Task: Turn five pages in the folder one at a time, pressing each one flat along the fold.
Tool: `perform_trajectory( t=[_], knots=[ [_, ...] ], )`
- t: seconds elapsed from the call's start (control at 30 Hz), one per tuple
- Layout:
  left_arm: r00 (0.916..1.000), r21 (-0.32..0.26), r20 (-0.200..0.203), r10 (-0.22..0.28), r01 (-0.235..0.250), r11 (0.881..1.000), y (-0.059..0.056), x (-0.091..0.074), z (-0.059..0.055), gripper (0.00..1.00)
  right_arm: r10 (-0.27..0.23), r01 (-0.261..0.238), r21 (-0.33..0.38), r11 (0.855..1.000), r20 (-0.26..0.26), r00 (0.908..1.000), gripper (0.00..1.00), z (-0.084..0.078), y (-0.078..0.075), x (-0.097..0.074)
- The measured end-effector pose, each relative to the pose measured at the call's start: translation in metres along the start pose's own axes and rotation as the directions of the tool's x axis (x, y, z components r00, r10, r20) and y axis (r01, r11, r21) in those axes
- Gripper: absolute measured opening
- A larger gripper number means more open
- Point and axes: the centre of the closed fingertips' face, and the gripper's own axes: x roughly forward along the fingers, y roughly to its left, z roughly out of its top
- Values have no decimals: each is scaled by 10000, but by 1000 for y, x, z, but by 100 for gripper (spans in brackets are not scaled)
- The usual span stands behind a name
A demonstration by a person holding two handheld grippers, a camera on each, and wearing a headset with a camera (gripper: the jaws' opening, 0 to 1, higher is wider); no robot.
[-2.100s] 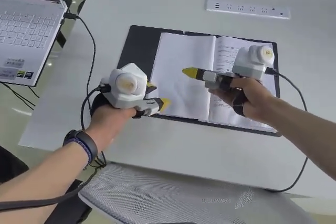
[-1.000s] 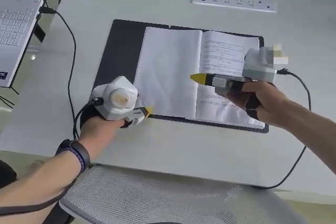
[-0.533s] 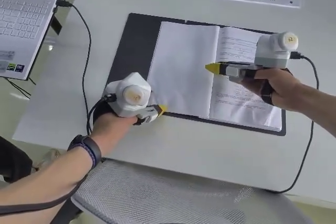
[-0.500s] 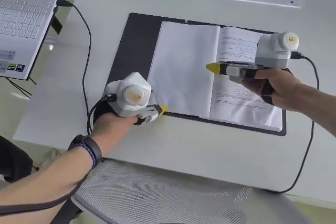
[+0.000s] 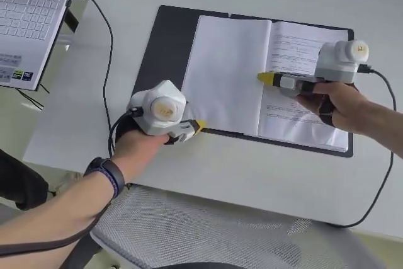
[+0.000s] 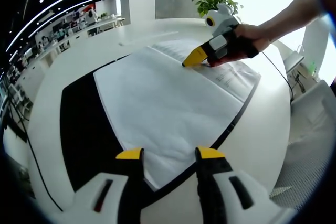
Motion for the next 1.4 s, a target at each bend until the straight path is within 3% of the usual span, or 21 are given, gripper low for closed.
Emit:
perform_trajectory(
  t=[0.23, 0.37, 0.53, 0.57, 0.73, 0.87, 1.0, 1.17, 1.4],
  knots=[
    [10000, 11, 7, 19, -19, 10000, -2, -1, 0, 38, 370, -367, 213, 9991, -112, 9993, 0, 2, -2, 1],
    [10000, -4, 17, 6, -6, 10000, -2, -2, 0, 38, 293, -306, 502, 9983, 265, 9992, 0, 14, -11, 5],
    [10000, -6, 13, 13, -13, 10000, -5, -5, 2, 38, 81, -149, 975, 9951, 697, 9975, 0, 35, -28, 10],
    [10000, -3, 10, 17, -17, 10000, -5, -6, 2, 38, 101, -187, 1179, 9928, 726, 9973, 0, 47, -42, 13],
    [10000, 3, -9, 16, -16, 10000, -6, -7, 3, 38, 0, -140, 1479, 9889, 940, 9956, 0, 57, -60, 17],
    [10000, 4, -2, 23, -23, 10000, -6, -7, 3, 38, -368, -65, 2361, 9717, 1787, 9832, 0, 68, -65, 17],
    [10000, 15, -13, 4, -4, 10000, -6, -7, 3, 38, -615, 127, 2367, 9715, 1999, 9779, 0, 78, -73, 21],
    [10000, 74, -22, -23, 23, 10000, -6, -8, 3, 38, -1051, 350, 2760, 9605, 2434, 9642, 0, 95, -90, 25],
    [10000, 119, 6, -15, 14, 9999, -6, -7, 3, 38, -1406, 495, 3172, 9471, 2714, 9521, 0, 112, -106, 29]
  ],
)
